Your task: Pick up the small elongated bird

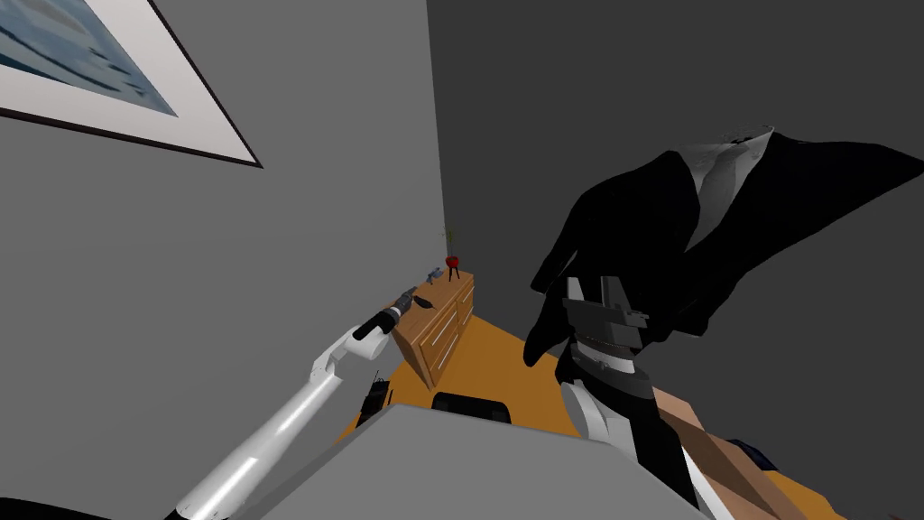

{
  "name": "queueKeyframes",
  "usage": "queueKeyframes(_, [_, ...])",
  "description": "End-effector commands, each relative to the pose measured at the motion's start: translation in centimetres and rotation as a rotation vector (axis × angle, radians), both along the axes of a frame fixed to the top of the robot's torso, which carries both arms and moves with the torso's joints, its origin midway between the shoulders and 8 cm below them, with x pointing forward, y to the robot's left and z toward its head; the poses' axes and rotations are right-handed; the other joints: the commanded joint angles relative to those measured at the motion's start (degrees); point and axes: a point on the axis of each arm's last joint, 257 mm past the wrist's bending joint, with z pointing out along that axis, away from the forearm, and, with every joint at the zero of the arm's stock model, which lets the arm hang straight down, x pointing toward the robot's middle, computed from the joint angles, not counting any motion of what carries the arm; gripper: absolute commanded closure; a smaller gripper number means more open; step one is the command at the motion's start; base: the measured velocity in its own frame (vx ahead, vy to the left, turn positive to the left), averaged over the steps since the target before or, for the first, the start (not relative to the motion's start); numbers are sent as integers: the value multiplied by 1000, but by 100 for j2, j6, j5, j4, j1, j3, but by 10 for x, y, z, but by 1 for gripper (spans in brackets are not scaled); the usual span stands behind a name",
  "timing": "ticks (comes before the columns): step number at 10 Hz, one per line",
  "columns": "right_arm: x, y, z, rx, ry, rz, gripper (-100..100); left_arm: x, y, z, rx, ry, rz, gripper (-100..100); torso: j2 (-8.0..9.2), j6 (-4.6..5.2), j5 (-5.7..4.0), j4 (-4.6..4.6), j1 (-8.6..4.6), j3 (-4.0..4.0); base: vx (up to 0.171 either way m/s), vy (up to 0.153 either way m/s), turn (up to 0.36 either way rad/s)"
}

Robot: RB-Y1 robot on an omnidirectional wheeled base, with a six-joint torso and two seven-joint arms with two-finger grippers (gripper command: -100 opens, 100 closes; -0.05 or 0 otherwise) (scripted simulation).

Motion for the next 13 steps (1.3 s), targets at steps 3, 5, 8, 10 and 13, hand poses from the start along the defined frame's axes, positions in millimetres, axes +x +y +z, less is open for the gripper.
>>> queueKeyframes(3, [0,0,0,0,0,0,0,3,34,-16,65,92,53,-100,0,-2,0,0,0,0,-3,-1,-62])
queueKeyframes(5, [0,0,0,0,0,0,0,5,57,-23,102,140,86,-100,-2,-2,1,0,1,-1,-2,1,-77])
queueKeyframes(8, [0,0,0,0,0,0,0,4,83,-36,137,216,128,-100,-2,-3,1,0,1,-1,1,1,-51])
queueKeyframes(10, [0,0,0,0,0,0,0,2,108,-43,166,272,165,-100,-4,-3,1,-1,1,-2,5,0,-105])
queueKeyframes(13, [0,0,0,0,0,0,0,-8,136,-60,190,381,215,-100,-6,0,0,-1,-1,-3,7,-2,-76])
